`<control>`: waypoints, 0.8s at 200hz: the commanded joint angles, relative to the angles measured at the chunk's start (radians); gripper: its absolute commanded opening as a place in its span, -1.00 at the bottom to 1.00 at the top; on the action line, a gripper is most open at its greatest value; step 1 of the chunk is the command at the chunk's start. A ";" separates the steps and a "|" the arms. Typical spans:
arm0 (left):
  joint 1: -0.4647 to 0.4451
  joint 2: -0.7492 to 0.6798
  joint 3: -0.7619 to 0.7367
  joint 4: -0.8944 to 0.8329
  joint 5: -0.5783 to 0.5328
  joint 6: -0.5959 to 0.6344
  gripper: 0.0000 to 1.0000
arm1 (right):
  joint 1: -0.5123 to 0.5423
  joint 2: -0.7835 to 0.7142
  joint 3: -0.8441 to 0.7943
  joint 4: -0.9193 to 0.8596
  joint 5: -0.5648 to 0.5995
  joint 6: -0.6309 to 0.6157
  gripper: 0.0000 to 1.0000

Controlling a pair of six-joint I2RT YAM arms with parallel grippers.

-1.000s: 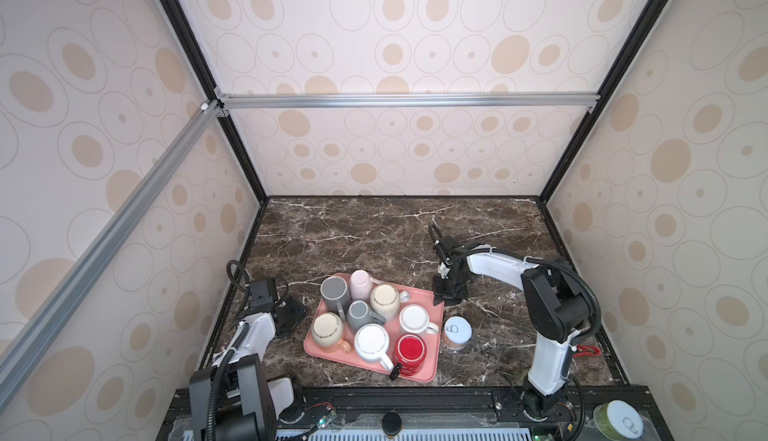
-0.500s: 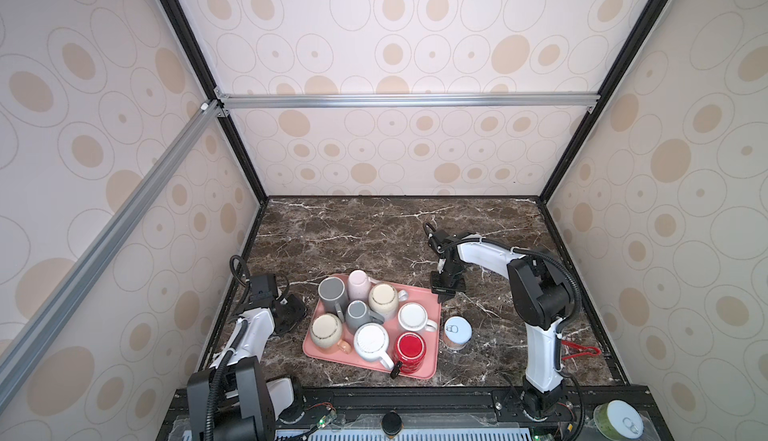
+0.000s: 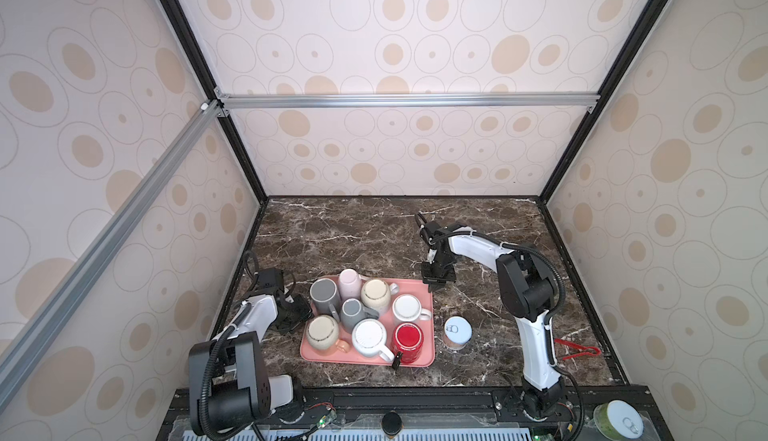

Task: Turn the mug right side up
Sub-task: 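Push the pink tray with both grippers toward the far corner of the table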

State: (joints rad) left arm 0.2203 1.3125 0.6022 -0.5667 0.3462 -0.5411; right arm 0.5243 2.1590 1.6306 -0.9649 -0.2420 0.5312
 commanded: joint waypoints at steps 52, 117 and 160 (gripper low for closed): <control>-0.001 0.140 0.084 0.049 -0.181 0.029 -0.73 | 0.017 0.159 0.186 0.132 -0.035 0.040 -1.00; 0.011 0.370 0.278 0.104 -0.236 0.032 -0.94 | 0.018 0.318 0.462 0.091 -0.077 0.055 -1.00; 0.030 0.527 0.482 0.115 -0.303 0.031 -0.96 | 0.029 0.490 0.767 0.055 -0.122 0.082 -1.00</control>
State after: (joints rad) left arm 0.2230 1.7111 0.9928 -0.7208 0.2111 -0.4438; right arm 0.5175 2.5359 2.2848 -1.0126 -0.2508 0.5098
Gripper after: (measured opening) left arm 0.123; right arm 0.061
